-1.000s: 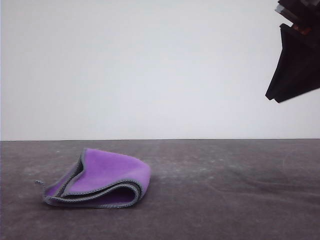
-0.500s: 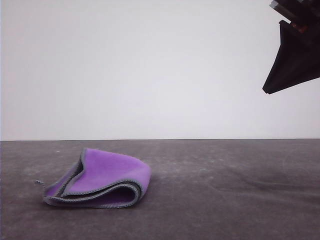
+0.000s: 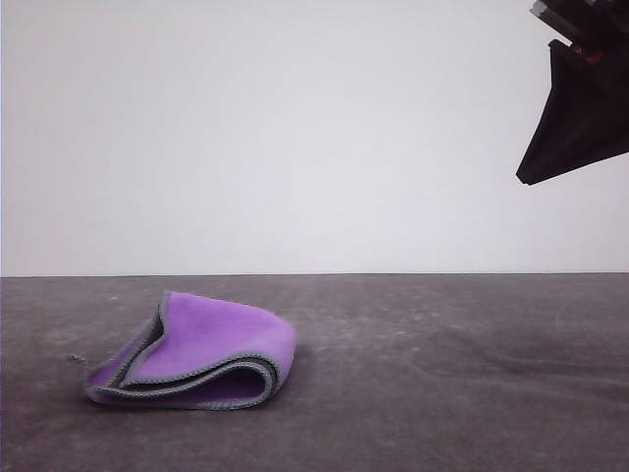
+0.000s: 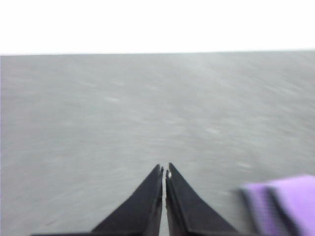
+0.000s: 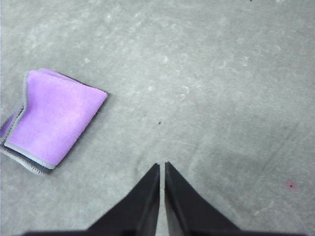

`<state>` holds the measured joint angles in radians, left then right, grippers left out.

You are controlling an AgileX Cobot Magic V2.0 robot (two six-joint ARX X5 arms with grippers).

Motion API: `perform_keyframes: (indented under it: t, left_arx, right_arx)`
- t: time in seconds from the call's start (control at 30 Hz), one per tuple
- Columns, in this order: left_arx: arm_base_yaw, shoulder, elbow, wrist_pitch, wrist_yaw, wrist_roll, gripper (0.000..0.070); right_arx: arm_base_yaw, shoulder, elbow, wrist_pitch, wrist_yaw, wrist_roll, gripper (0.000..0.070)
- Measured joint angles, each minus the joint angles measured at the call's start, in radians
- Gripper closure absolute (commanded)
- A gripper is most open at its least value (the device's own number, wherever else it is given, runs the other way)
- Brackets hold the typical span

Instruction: Fold clothes

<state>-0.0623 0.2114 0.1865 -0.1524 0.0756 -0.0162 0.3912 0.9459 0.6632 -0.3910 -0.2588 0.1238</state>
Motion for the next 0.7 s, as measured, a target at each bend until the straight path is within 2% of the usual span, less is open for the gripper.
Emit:
perform_keyframes:
  t: [0.23,0.37,0.7]
  left_arx:
    - [0.077,-0.153,-0.148,0.003,-0.006,0.025,0.07]
    - [0.11,-0.207,-0.154,0.0,-0.011,0.036,0.07]
    - [0.111,-0.207,-0.154,0.007,-0.018,0.06,0.07]
  right_arx:
    - [0.0,0.0,0.0,0.0,0.0,0.0,0.0686]
    - [0.0,0.0,0.0,0.0,0.0,0.0,0.0686]
    - [0.0,0.0,0.0,0.006,0.0,0.0,0.0686]
